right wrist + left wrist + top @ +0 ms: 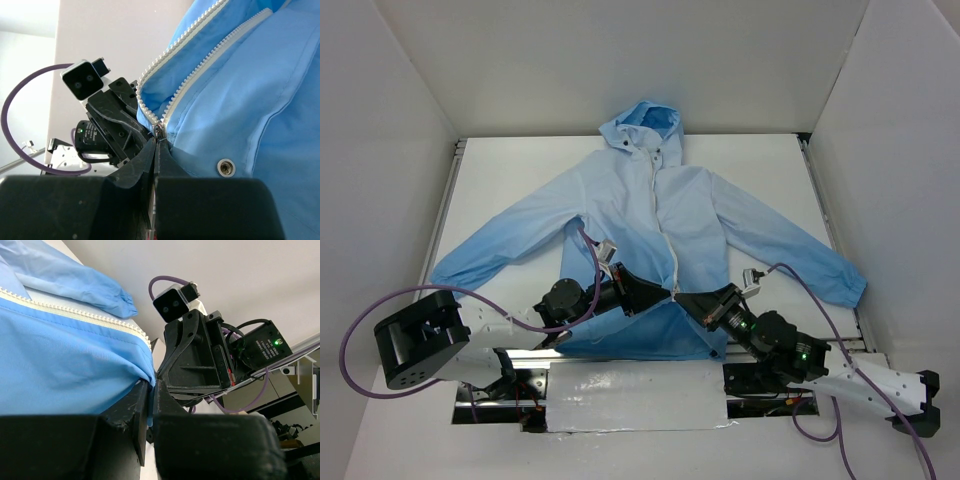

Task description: Zip up the jacket

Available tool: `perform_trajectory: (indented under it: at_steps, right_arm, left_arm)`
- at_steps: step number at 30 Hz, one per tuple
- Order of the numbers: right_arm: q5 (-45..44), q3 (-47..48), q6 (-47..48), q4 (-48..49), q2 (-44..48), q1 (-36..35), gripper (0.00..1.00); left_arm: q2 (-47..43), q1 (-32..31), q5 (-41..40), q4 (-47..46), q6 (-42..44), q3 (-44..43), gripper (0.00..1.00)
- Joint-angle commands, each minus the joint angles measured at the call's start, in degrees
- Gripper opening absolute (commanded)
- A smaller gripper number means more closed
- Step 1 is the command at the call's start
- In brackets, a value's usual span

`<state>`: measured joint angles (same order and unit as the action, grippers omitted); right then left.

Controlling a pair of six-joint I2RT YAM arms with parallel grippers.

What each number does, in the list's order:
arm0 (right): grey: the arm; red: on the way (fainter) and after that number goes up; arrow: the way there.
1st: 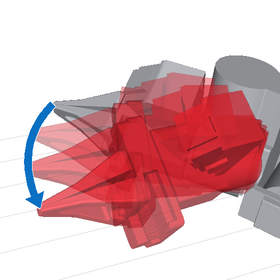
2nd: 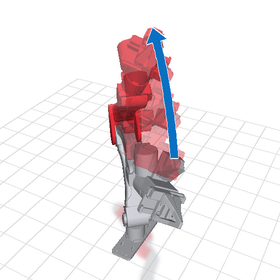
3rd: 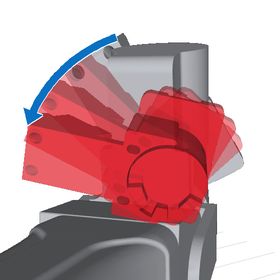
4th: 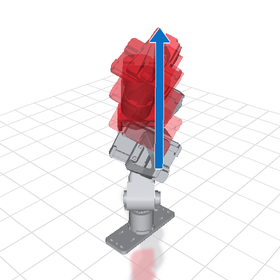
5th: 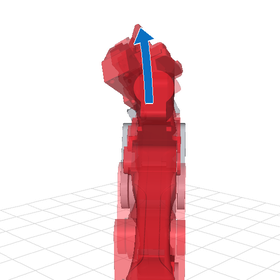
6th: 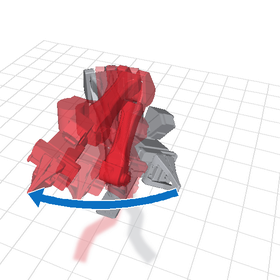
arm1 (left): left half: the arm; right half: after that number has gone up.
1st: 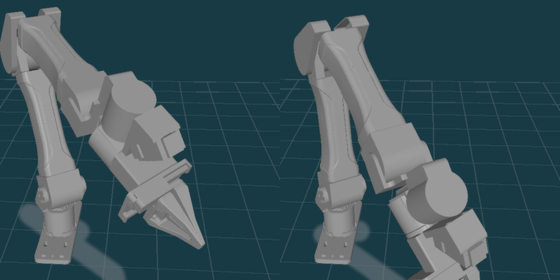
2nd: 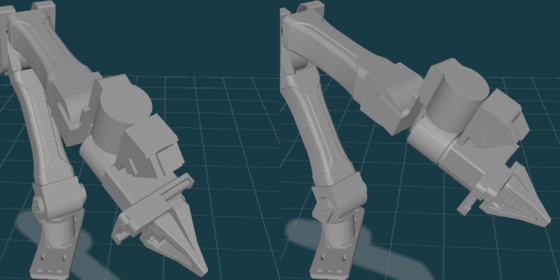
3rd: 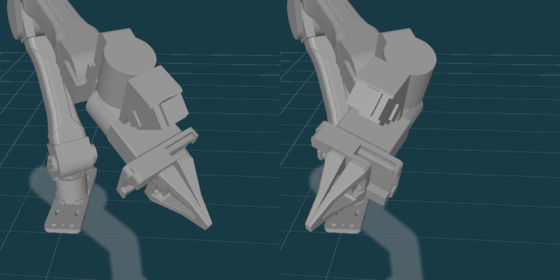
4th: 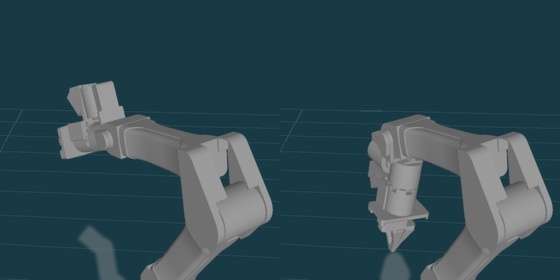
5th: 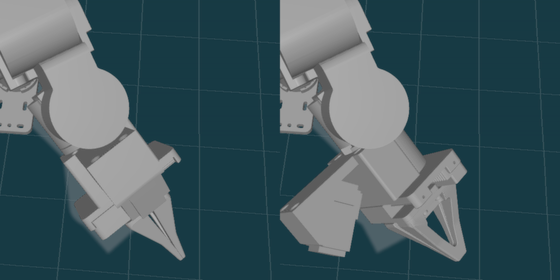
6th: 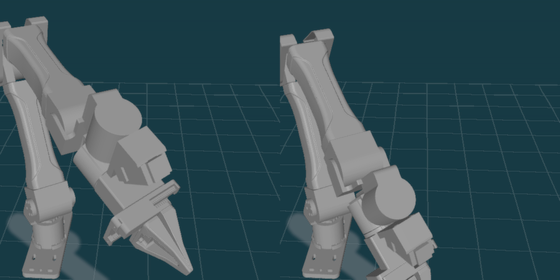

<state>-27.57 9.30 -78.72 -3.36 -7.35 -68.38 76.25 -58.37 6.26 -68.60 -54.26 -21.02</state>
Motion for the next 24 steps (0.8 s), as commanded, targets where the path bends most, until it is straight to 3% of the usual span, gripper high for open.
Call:
perform_trajectory:
  at_steps: [1, 12, 24]
  right_arm:
    - [0.0, 1.4, 1.0, 2.6, -0.2, -0.3, 0.00]
    - [10.3, -9.1, 4.9, 17.9, -4.4, -0.2, 0.00]
    - [-1.5, -9.0, 8.6, 6.5, 8.5, -0.2, 0.00]
  left_arm:
    - [-0.3, -0.9, 1.0, -5.3, 0.3, -0.4, 0.00]
    - [-3.5, -0.9, -6.0, 3.9, -2.9, -0.3, 0.00]
    - [0.8, -0.9, -5.1, 0.0, -7.4, 0.4, 0.00]
